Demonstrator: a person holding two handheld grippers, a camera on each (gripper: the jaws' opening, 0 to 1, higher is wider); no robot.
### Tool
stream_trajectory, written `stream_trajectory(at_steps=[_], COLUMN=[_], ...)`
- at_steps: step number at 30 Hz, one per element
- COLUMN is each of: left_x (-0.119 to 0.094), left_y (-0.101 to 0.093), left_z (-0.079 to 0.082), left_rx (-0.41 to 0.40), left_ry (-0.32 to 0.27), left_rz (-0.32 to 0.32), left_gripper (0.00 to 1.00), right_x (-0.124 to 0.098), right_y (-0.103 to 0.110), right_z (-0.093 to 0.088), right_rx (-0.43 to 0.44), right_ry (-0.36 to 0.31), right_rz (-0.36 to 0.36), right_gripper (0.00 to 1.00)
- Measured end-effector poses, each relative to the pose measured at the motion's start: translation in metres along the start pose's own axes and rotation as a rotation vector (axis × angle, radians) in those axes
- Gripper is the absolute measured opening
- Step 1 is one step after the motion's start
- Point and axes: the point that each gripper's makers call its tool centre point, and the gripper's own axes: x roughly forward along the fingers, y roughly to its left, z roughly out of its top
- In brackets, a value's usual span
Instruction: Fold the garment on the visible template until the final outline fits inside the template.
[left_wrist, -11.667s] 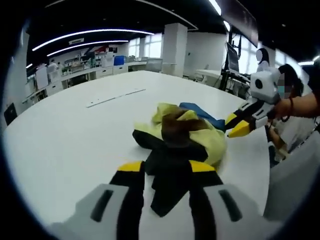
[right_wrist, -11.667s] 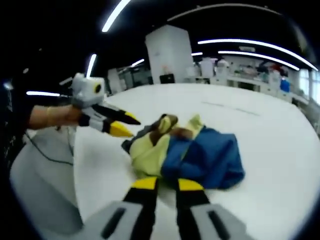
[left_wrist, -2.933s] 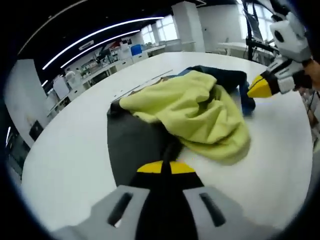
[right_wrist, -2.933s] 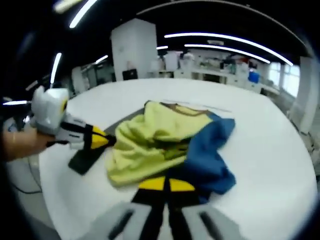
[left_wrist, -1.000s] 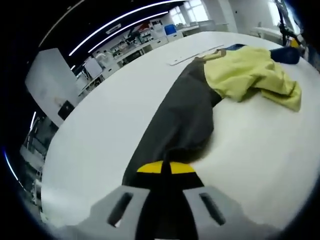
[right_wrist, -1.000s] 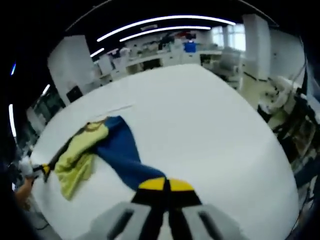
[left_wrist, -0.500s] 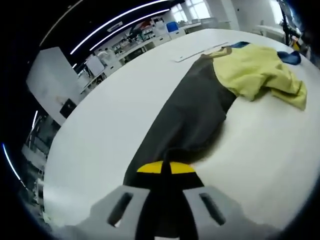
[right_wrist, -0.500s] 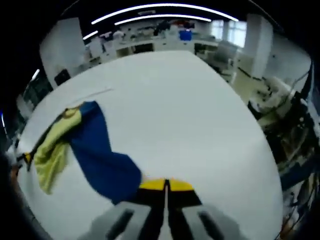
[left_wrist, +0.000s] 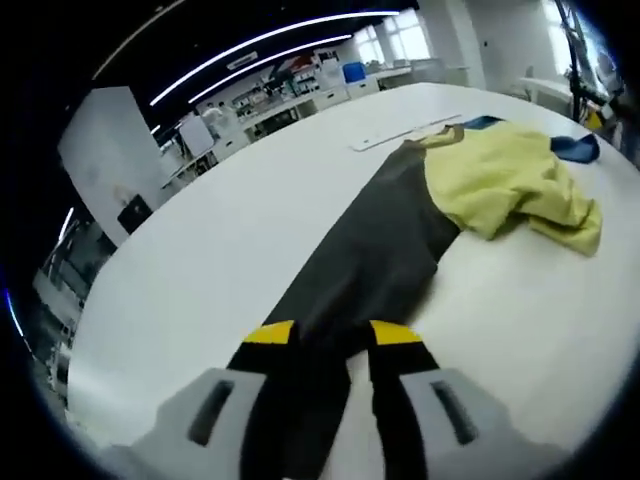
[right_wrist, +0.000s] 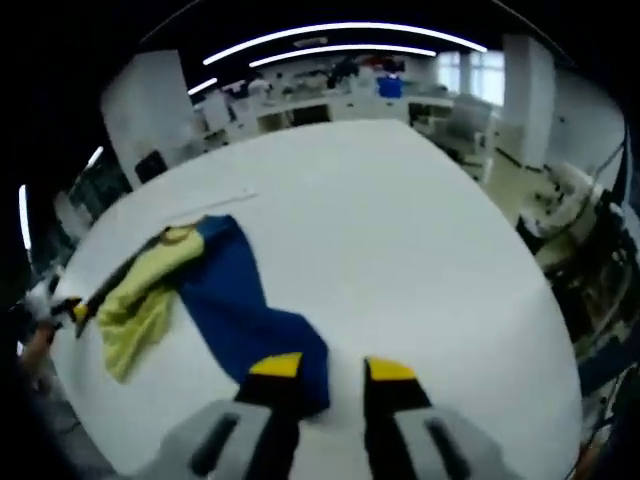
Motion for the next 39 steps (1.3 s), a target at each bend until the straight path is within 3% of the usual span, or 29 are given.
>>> stream_trajectory(at_steps=[6,14,27,35,39], left_x=[-0.013,-0.026,-0.048,-0.063,-0.066], left_y=[-0.020,-0.040,-0.066,-0.082,-0.087], left_z=[0.009,0.017,0.027,0.031,0.032], left_rx=[-0.029,-0.062,-0.112,-0.113,-0.109], left_ry=[-0.039,-0.077,-0.146,-0.154,-0.151], left_rz=[-0.049,-0.102,-0.201,-0.242,-0.256], left_gripper=[0.48,0.62,0.85,0.88,0.88], right_x=[-0.012,-0.011,0.001,0.010,0.010], right_y=[0.026,0.026,0.022,0.009,0.003], right_z=[-0.016,-0.025,-0.034,-0.042,-0.043], right_rx=[-0.056,-0.132,-0.176,-0.157,-0.144], right_ry=[0.026,0.022,-0.015,-0.035,-0.042], right_rz=[0.020,-0.026,-0.115,-0.170,-0.180], right_gripper=[0.34,0.33,0.13,0.01,0.00])
